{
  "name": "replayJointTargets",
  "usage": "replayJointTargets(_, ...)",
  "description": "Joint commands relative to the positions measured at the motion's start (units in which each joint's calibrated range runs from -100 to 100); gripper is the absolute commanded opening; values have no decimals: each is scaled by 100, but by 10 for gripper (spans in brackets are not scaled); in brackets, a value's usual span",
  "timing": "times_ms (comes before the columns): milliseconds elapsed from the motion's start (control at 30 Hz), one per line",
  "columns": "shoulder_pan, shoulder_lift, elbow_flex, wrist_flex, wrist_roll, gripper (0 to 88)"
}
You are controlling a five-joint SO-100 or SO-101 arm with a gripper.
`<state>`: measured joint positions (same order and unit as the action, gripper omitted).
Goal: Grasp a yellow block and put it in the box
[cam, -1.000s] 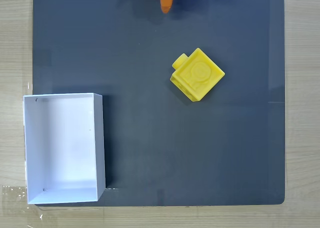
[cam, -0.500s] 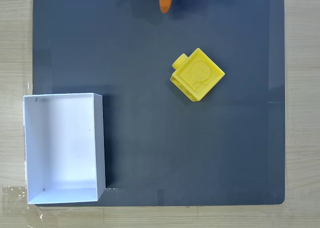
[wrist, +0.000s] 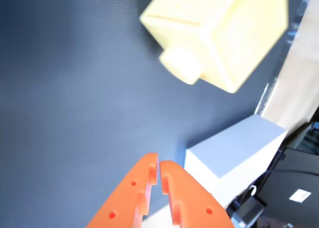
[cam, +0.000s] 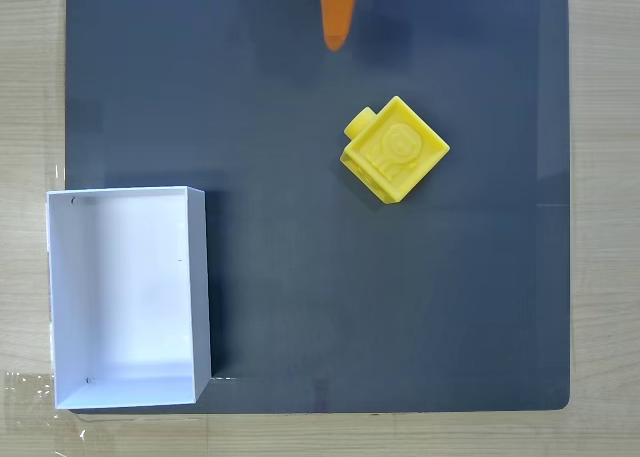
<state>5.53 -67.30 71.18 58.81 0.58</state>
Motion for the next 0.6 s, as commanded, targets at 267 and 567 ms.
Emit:
replayJointTargets(267, 44, 3815, -5151, 1824, 634, 11)
replayJointTargets(567, 196, 6086, -7539, 2741, 1789, 33)
